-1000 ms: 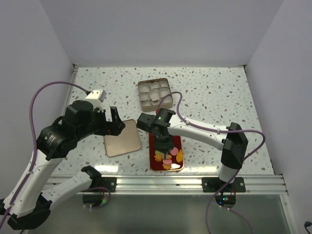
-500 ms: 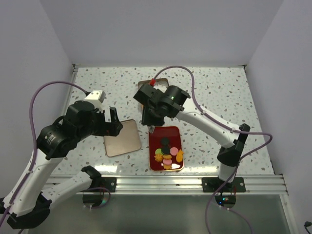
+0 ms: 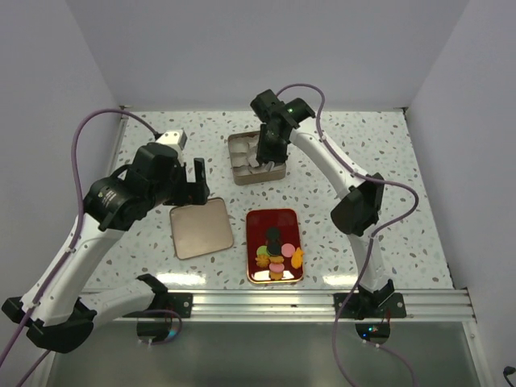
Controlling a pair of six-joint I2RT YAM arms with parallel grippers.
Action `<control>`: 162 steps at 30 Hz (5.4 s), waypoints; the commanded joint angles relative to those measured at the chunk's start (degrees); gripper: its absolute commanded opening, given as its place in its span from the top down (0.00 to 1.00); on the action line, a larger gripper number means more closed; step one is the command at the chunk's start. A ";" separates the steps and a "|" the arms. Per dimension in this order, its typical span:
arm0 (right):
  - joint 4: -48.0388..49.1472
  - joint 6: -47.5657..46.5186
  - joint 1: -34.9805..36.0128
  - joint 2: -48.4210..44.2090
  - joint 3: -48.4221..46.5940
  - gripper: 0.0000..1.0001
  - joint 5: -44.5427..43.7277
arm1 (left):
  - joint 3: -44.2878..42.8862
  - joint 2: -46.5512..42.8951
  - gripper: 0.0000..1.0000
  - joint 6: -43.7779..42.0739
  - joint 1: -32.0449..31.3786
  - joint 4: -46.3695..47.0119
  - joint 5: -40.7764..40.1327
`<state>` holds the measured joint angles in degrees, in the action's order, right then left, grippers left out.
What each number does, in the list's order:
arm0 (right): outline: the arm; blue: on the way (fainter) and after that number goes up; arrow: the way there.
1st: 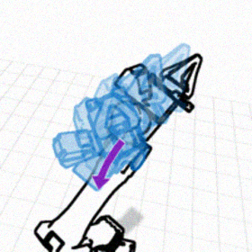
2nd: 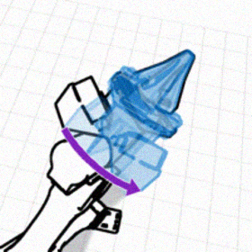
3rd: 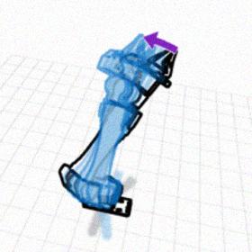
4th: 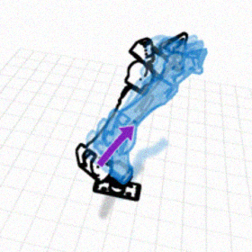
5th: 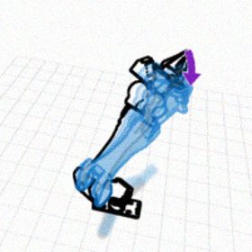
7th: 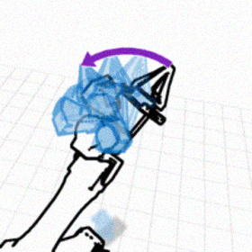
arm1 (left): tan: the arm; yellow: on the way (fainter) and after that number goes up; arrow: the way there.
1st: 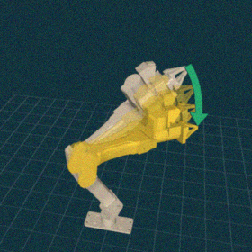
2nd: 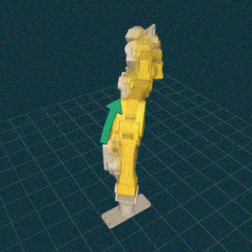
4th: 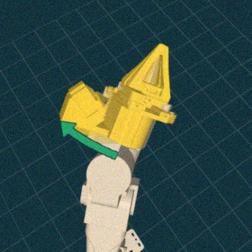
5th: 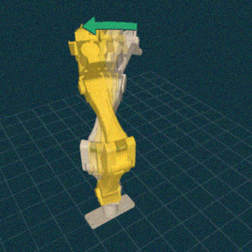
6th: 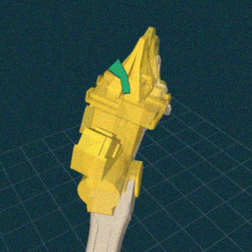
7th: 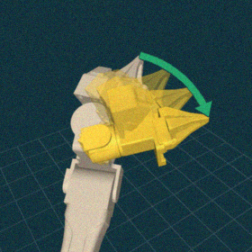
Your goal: Pack the cookies
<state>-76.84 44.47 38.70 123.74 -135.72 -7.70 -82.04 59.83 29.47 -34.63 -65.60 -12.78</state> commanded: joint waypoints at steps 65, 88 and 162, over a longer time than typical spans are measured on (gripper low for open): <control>4.33 -11.86 -1.26 -16.15 16.15 0.54 0.85 | 2.32 3.36 0.00 -0.73 -0.17 10.14 -3.13; -5.25 -5.89 7.79 -30.75 40.45 0.52 10.51 | 5.40 3.89 0.00 -2.23 -0.17 14.01 -1.29; -14.04 -2.46 18.61 -25.58 29.84 0.65 0.68 | 8.74 0.90 0.00 -1.43 -0.17 13.31 -2.69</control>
<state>-77.60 40.42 57.32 97.78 -98.30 -2.98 -72.20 61.54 28.91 -34.63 -53.54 -14.06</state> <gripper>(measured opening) 0.389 0.997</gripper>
